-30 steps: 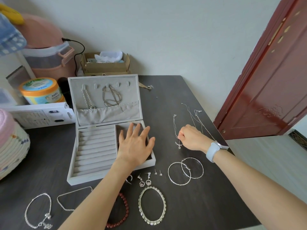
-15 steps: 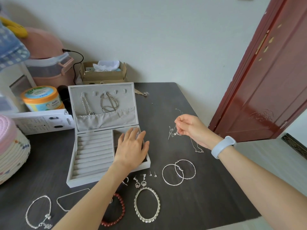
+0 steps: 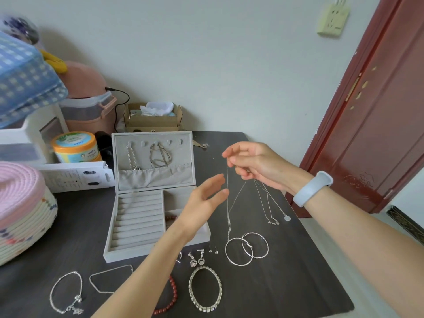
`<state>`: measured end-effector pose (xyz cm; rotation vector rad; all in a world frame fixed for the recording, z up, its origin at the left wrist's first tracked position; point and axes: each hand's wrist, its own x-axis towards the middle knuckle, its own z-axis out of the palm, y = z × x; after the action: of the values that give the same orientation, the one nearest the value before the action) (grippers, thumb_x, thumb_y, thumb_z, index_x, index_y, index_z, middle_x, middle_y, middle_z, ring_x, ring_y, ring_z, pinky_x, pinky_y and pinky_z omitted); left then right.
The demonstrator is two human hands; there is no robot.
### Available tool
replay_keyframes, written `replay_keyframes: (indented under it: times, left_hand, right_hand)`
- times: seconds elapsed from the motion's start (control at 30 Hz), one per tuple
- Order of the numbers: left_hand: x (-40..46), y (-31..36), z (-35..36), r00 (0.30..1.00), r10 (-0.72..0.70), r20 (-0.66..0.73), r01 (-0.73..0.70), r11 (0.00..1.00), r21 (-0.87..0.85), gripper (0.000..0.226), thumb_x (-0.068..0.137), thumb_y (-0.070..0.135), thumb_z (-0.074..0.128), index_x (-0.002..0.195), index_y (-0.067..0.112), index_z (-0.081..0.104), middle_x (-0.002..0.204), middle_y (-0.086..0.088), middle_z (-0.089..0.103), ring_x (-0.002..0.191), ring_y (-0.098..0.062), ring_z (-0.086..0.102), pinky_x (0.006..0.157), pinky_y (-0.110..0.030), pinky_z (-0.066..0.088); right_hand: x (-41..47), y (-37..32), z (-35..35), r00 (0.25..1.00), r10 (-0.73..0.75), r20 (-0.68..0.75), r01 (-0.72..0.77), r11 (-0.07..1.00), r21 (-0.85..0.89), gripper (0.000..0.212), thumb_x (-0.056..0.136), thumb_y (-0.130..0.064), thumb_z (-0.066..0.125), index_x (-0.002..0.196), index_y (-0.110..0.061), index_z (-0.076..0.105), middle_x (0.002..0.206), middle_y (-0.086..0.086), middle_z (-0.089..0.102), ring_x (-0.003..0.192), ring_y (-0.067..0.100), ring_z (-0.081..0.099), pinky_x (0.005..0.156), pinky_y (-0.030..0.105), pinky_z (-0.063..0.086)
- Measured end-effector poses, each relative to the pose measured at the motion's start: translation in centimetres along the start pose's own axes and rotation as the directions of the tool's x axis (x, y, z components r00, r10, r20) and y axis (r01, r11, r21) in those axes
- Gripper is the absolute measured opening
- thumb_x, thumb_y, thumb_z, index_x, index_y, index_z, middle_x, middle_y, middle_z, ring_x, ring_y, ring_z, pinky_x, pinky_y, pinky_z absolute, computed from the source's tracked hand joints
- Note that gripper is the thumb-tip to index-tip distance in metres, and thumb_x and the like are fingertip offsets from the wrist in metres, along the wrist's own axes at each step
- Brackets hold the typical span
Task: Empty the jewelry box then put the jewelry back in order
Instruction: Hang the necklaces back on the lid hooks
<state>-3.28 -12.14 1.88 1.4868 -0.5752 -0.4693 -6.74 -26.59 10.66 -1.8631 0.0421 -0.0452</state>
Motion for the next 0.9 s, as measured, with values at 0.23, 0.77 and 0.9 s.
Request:
replay_keyframes:
  times: [0.23,0.77,0.9]
  left_hand:
    - [-2.4,0.9,-1.3,0.994,0.048,0.100,-0.028,0.981,-0.192,0.015,0.092,0.014,0.049,0.091,0.010,0.064,0.060,0.003,0.061,0.059,-0.013,0.059,0.072,-0.020,0.048]
    - [-4.9,3.0,-15.1,0.924,-0.085,-0.374,0.014,0.981,-0.191,0.022,0.095,0.014,0.047,0.078,0.008,0.061,0.076,-0.001,0.065,0.066,-0.010,0.063,0.068,-0.023,0.053]
    - [-3.0,5.0,-17.0,0.871,-0.026,-0.491,-0.026,0.995,-0.099,0.024,0.096,0.016,0.045,0.076,0.012,0.058,0.072,-0.001,0.061,0.048,-0.003,0.055,0.059,-0.020,0.042]
  right_hand:
    - [0.2,-2.3,0.9,0.997,-0.063,-0.044,0.062,0.998,-0.022,0.021,0.089,0.002,0.047,0.085,-0.012,0.061,0.072,0.003,0.054,0.045,0.006,0.037,0.047,0.019,0.026]
    - [2.6,2.7,8.4,0.975,0.144,0.167,-0.098,0.961,-0.257,0.014,0.089,-0.002,0.052,0.091,-0.009,0.064,0.072,0.000,0.058,0.065,0.009,0.053,0.063,0.013,0.046]
    - [5.4,2.8,10.8,0.998,0.057,0.019,-0.055,0.993,-0.108,0.014,0.089,-0.005,0.053,0.083,-0.014,0.063,0.090,0.012,0.064,0.077,0.015,0.060,0.078,0.025,0.050]
